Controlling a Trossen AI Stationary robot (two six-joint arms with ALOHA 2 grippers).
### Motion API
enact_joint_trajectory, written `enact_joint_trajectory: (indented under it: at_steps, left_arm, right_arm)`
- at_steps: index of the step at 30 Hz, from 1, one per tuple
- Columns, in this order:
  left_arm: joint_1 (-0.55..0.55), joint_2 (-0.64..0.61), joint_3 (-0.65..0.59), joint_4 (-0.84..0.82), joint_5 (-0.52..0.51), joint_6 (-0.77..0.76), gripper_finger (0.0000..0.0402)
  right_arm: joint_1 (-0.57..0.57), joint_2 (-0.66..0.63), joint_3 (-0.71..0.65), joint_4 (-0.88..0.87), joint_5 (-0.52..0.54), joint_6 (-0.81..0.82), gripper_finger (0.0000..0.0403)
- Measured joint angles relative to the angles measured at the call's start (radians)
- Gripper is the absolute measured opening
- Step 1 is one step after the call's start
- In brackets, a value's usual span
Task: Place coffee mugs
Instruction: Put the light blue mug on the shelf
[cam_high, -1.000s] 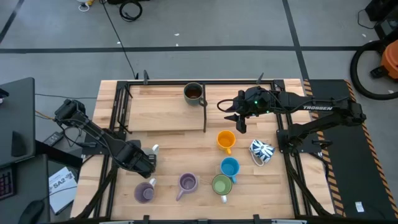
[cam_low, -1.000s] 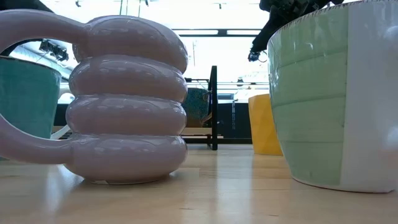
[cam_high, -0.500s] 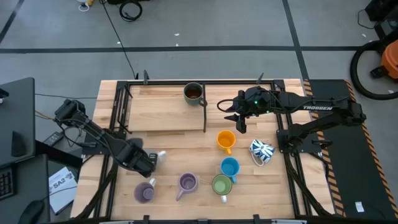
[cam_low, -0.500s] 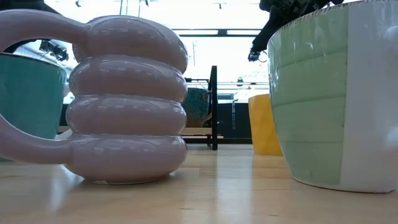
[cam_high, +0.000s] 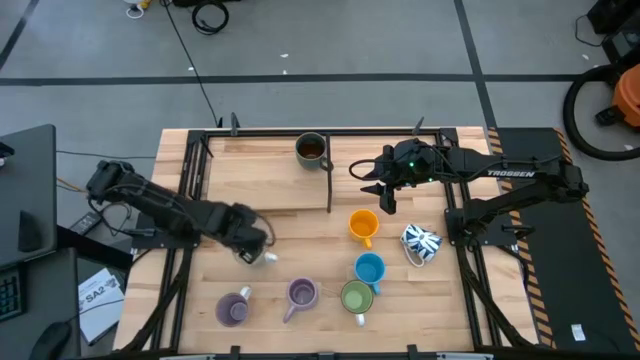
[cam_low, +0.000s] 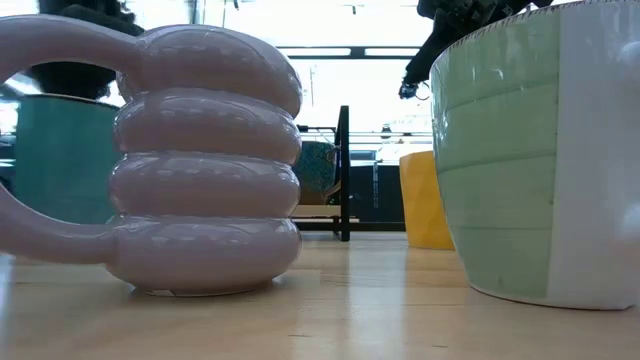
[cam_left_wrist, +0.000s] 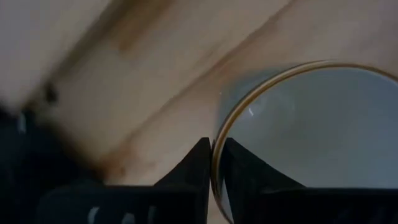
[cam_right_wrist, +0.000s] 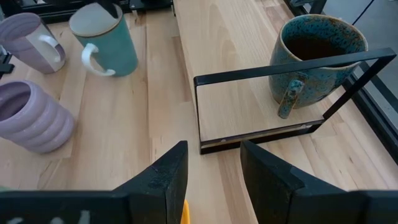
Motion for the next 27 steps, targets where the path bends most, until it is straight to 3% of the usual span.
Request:
enact_joint_trajectory:
  at_steps: [6, 12, 22, 27]
  left_arm:
    - [0.131, 0.001, -0.003, 0.159, 0.038, 0.504, 0.0035]
    - [0.237, 0.003, -0.003, 0.218, 0.060, 0.804, 0.0035]
    - [0.315, 0.003, -0.002, 0.220, 0.065, 1.022, 0.0036]
    - [0.314, 0.003, -0.001, 0.222, 0.062, 1.046, 0.0036]
  right_arm:
    - [0.000, 0.000, 0.000, 0.000, 0.000, 0.000, 0.0153]
    - [0.000, 0.000, 0.000, 0.000, 0.000, 0.000, 0.0154]
    - [0.000, 0.000, 0.000, 0.000, 0.000, 0.010, 0.0153]
    - [0.000, 0.000, 0.000, 0.000, 0.000, 0.011, 0.0154]
